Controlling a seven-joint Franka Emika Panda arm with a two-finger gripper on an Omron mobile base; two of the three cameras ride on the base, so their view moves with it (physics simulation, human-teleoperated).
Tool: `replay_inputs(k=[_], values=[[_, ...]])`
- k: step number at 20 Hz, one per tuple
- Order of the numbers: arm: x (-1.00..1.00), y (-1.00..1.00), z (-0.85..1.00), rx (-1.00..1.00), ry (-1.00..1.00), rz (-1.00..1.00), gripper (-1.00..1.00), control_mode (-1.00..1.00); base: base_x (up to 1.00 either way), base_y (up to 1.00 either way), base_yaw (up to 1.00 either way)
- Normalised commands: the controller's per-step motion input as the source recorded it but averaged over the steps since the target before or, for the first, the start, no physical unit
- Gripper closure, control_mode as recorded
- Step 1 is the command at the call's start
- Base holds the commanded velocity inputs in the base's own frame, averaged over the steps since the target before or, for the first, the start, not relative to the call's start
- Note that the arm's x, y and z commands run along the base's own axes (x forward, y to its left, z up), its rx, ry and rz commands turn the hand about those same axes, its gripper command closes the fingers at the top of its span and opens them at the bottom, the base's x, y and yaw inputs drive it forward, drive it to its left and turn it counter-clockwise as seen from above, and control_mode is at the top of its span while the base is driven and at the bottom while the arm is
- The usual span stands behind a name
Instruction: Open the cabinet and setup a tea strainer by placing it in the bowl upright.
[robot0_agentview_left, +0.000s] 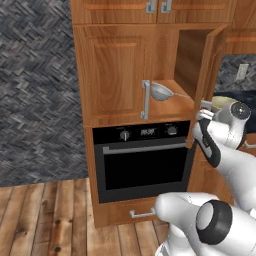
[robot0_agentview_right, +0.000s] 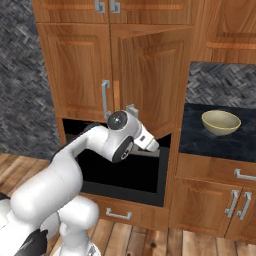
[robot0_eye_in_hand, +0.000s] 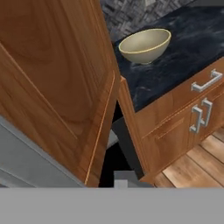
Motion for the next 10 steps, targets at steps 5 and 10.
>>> replay_inputs(k=[5,10], values=[[0.00,0.00,0.00,0.00,0.00,0.00,-1.00,-1.00,0.00,0.00,0.00],[-0.74,0.04,0.24,0.00,-0.01,0.02,-1.00,-1.00,0.00,0.00,0.00]])
